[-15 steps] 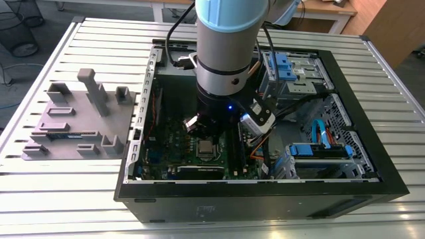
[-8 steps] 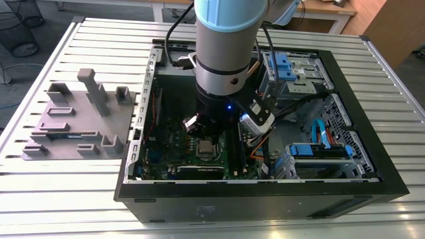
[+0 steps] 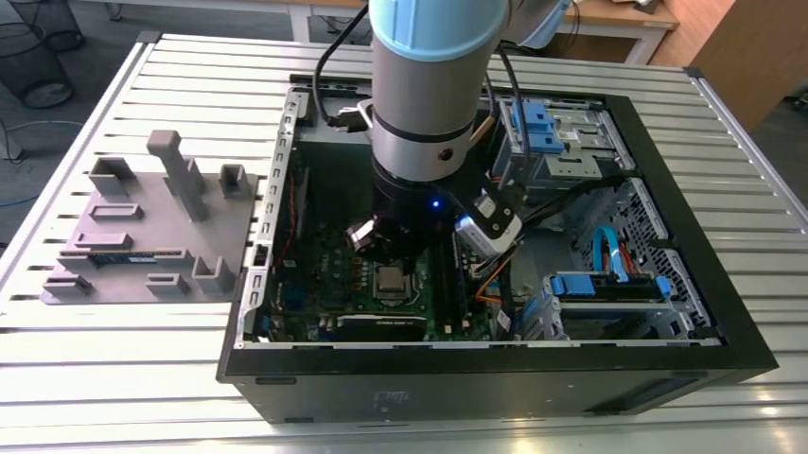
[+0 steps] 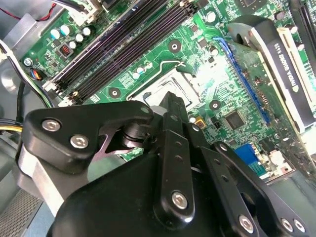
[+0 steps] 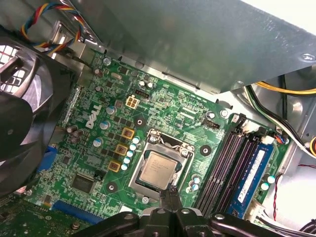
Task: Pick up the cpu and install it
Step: 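Install the first cpu locking lever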
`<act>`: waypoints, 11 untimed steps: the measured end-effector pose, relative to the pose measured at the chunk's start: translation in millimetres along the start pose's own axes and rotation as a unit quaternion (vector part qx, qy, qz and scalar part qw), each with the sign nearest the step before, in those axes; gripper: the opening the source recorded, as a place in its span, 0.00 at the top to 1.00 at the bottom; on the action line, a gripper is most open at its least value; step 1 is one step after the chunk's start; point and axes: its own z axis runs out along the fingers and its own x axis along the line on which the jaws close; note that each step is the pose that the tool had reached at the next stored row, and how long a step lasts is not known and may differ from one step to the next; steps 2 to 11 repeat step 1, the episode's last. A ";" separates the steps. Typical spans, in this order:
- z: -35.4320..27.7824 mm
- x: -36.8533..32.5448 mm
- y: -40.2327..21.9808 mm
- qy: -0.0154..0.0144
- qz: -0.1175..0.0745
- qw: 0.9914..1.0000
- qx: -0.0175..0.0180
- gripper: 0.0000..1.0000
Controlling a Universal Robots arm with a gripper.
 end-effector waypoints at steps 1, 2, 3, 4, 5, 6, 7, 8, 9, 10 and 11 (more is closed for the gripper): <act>0.0 0.0 0.0 0.000 0.000 1.000 0.000 0.89; 0.0 0.0 0.0 0.000 0.000 1.000 0.000 0.89; 0.0 0.0 0.0 0.000 0.000 1.000 0.000 0.89; 0.0 0.0 0.0 0.000 0.000 1.000 0.000 0.89; 0.0 0.0 0.0 0.000 0.000 1.000 0.000 0.89; 0.0 0.0 0.0 0.000 0.000 1.000 0.000 0.89; 0.0 0.0 0.0 0.000 0.000 1.000 0.000 0.89; 0.0 0.0 0.0 0.000 0.000 1.000 0.000 0.89; 0.0 0.0 0.0 0.000 0.000 1.000 0.000 0.89; 0.0 0.0 0.0 0.000 0.000 1.000 0.000 0.89; 0.0 0.0 0.0 0.000 0.000 1.000 0.000 0.89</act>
